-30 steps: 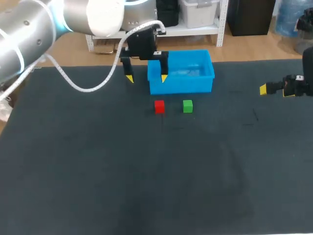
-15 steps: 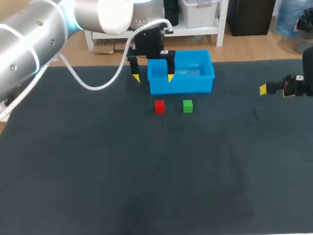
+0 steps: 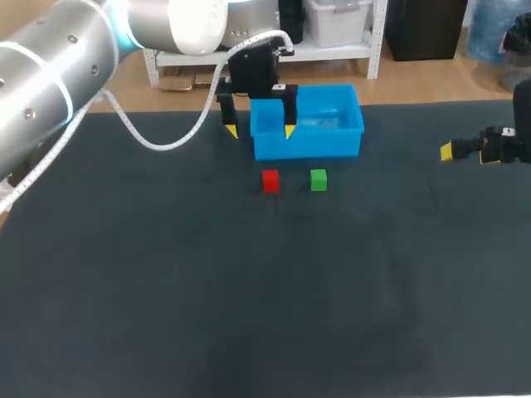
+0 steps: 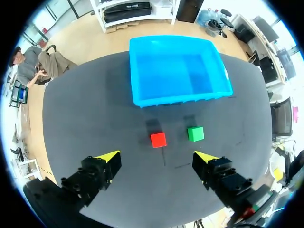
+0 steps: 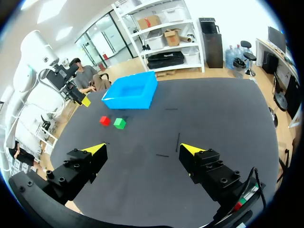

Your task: Use the left arm to pick the red cube and place it into the blue plastic box first, then use the right arm to grasp the green cube and put it into the same blue plastic box after the first action is fully finished.

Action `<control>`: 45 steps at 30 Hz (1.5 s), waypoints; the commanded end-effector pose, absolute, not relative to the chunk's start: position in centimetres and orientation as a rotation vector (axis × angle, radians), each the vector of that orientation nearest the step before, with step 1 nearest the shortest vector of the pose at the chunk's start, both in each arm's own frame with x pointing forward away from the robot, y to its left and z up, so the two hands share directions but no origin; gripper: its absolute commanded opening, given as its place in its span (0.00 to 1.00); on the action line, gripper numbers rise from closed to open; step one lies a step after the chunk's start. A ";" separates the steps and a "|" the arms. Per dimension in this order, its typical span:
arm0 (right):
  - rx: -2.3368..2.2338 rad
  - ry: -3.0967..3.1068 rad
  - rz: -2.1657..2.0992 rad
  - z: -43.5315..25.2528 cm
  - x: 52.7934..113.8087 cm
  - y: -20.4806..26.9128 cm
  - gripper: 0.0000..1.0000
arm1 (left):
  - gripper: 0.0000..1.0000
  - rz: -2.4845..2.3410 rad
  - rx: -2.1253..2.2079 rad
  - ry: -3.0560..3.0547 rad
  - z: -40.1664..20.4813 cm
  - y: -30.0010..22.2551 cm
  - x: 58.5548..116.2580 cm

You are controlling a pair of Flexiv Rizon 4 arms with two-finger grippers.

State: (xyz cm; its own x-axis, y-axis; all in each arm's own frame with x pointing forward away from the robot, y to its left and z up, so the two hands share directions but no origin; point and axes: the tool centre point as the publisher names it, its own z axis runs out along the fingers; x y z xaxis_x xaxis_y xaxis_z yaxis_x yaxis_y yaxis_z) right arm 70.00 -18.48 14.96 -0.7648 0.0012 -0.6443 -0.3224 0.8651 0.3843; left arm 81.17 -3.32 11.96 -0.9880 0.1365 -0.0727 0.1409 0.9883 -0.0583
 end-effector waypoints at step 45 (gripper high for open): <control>-0.231 2.372 0.636 15.0 70.0 -18.5 1.00 | 1.00 -0.054 0.206 3.147 9.7 -3.9 80.4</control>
State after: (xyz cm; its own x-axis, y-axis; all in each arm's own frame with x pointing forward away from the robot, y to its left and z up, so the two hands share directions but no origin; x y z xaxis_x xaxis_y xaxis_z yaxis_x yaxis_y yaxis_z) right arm 70.00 -18.48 14.96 -0.7648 0.0012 -0.6443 -0.3224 0.8651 0.3843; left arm 79.59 -3.33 9.96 -0.9911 0.1331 -0.0093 0.1333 0.9901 -0.0443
